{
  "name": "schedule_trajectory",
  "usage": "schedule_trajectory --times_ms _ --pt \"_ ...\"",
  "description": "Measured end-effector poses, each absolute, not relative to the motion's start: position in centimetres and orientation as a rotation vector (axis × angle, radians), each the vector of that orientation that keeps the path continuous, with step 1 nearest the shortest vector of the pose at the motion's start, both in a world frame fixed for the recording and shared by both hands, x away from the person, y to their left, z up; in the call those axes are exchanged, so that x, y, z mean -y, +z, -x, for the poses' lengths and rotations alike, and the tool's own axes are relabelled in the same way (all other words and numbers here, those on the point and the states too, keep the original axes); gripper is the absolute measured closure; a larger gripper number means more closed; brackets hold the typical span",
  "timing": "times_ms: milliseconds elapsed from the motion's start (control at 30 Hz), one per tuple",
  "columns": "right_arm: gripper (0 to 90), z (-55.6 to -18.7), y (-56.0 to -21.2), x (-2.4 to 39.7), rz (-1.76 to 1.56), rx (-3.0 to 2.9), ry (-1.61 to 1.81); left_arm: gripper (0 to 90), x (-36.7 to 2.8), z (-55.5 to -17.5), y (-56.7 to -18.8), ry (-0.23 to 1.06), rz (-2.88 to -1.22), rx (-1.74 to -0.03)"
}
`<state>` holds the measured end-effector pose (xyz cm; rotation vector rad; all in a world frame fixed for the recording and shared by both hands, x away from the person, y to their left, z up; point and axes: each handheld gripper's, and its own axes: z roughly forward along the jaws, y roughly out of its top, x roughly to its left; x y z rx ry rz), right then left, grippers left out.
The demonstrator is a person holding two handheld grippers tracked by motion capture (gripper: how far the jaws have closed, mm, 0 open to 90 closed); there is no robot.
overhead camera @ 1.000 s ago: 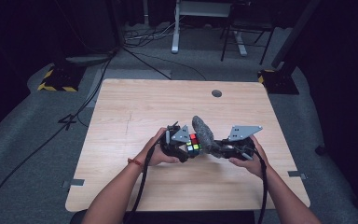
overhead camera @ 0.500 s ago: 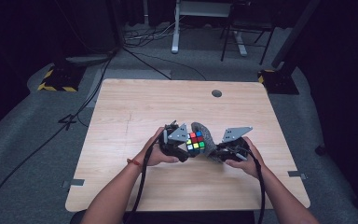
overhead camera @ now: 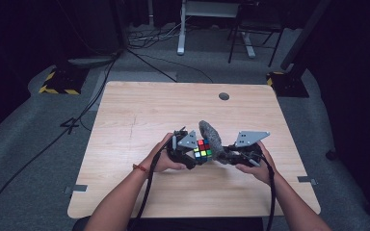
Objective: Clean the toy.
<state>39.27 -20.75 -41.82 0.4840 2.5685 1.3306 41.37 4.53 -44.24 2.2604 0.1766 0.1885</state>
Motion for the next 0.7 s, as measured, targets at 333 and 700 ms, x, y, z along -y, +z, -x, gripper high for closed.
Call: schedule_trajectory --times_ms 333,700 --pt "75.2 -39.2 -41.6 20.6 -0.459 -2.559 1.372 33.6 -3.7 -41.4 -44.7 0.211 -2.293 -0.167" --pt "75.4 -39.1 -41.4 19.9 -0.434 -2.576 1.406 33.0 -2.9 -41.2 -45.3 0.232 -2.327 -0.151"
